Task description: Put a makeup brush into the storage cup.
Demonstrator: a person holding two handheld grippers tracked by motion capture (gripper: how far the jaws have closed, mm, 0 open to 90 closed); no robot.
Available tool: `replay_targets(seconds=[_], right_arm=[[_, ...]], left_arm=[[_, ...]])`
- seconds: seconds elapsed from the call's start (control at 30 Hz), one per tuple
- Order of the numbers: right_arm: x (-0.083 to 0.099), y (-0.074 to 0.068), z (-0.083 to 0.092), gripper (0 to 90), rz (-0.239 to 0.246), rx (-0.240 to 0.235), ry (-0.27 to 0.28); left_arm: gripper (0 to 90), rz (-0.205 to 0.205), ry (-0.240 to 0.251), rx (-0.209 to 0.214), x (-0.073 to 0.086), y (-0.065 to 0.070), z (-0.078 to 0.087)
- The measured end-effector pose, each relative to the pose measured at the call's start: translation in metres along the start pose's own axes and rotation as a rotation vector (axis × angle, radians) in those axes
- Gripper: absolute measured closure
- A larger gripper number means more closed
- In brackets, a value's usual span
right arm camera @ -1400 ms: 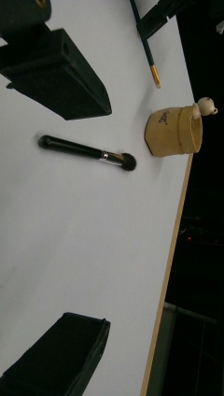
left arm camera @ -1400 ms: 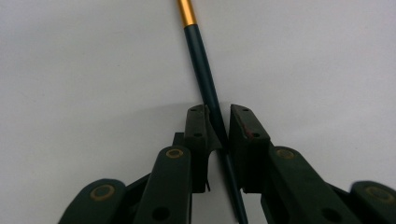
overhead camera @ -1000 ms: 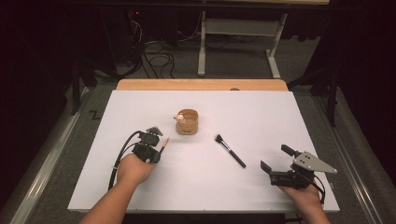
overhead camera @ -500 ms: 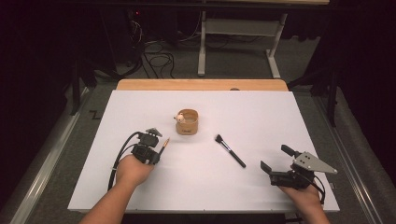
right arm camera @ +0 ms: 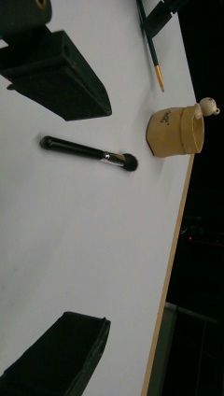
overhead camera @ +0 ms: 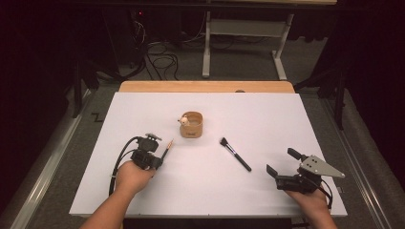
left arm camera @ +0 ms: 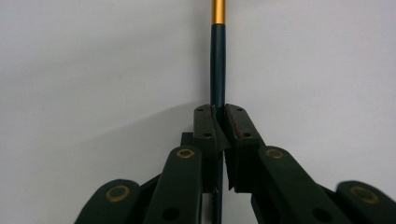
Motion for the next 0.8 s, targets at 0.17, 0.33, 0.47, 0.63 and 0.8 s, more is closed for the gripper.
replay_targets(seconds=[0.17, 0.33, 0.47, 0.63, 0.8], right_arm=[[0.0, 0.0, 0.0, 2.0, 0.001, 0.001, 0.001], [0.0, 0.0, 0.0, 2.0, 0.001, 0.0, -0.001], [0.0, 0.0, 0.0, 2.0, 0.006, 0.001, -0.002], [0.001, 0.0, -0.001, 2.0, 0.009, -0.001, -0.002], [0.001, -0.001, -0.001, 2.0, 0.012, 0.002, -0.005]], left_arm=[[84.0, 0.009, 0.062, 0.055, 0.002, -0.002, 0.007], [84.0, 0.019, 0.139, 0.101, 0.006, -0.006, 0.015], [83.9, 0.014, 0.201, 0.099, 0.011, -0.011, 0.019], [84.0, 0.014, 0.277, 0.078, 0.014, -0.015, 0.02], [83.9, 0.026, 0.343, 0.067, 0.018, -0.017, 0.017]])
Point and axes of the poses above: each handheld gripper's, and its own axes: z roughly backward along the jaws, x roughly out of its underside, y roughly to its right, the point moved 4 cm from there along -z, roughly forward along the jaws, and after that the axes turned 6 degrees about z, right-handed, at the moved point
